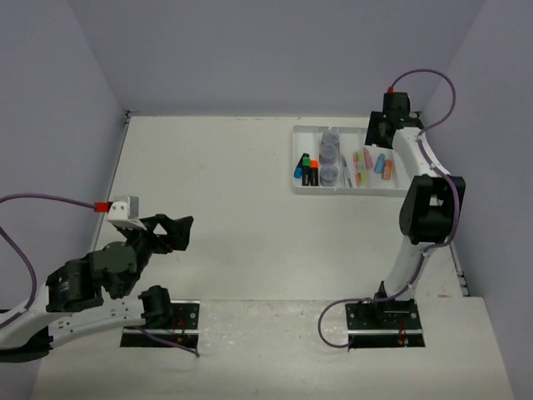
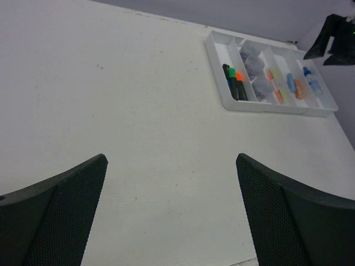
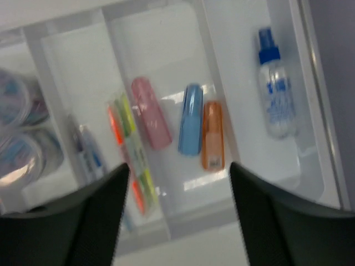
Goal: Sort the stationery into containers
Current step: Place the stationery in the storage box, then reset both arms
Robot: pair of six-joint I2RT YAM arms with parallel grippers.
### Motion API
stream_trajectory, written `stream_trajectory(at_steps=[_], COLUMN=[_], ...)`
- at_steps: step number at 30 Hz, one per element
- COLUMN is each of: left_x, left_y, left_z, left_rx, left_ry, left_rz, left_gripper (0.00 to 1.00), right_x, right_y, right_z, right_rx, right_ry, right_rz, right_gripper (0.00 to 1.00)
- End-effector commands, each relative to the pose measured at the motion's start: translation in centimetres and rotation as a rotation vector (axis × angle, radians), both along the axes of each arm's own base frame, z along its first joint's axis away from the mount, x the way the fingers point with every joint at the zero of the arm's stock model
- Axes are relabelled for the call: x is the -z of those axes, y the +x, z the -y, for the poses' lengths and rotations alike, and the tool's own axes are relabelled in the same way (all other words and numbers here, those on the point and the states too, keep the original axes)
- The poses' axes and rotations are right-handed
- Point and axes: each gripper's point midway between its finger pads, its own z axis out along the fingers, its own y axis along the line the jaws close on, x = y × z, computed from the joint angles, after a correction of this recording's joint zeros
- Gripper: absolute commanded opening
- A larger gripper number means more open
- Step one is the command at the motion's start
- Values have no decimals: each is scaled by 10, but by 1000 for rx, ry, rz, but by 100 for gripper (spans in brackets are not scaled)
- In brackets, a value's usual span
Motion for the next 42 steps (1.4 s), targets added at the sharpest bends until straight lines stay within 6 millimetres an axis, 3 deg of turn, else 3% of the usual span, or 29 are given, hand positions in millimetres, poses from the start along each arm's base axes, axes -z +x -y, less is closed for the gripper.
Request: stream_trajectory(at_steps=[1,4,6,9,15,17,21,25,27,28,30,35,38,42], left_x=[-1,7,11,13,19,18,33,18,-5,-4,-14,0,-15,-7], left_y=[13,19,23,25,40,61,119,147,151,156,156,122,98,86], left_z=[4,18,24,29,55,72,92,66,31,19,-24,-49,-59,-65], left_rx=[-111,-123,-132,-153,-130,-147,-115,-209,-264,-285,-313,-287,-309,-326], left_ry=[65,169,221,242,200,117,48,59,79,69,87,179,167,151], left_rz=[-20,-48,-61,-76,-60,-78,-183,-161,-95,-98,-66,-121,-26,37], left_gripper=[100,100,100,100,100,100,100,100,100,100,100,100,100,100], right_x=[-112,-141,-136,-140,-151,-155,-158,-159,-163,-165,-167,-173,-174,-172], right_y=[-79,-148,-181,-230,-281,-290,-293,-295,-298,-300,-304,-314,-318,-323], right_z=[-57,-88,-102,-102,-76,-72,-80,-71,-64,-67,-73,-76,-79,-87], right_rx=[-81,-175,-226,-245,-174,-166,-212,-172,-116,-130,-194,-235,-256,-305], right_ry=[189,249,297,340,285,284,310,272,282,292,283,277,285,306], right_rz=[347,482,500,512,624,693,696,651,658,664,687,721,727,715], right_gripper=[99,99,99,99,99,99,99,99,99,99,99,99,99,99])
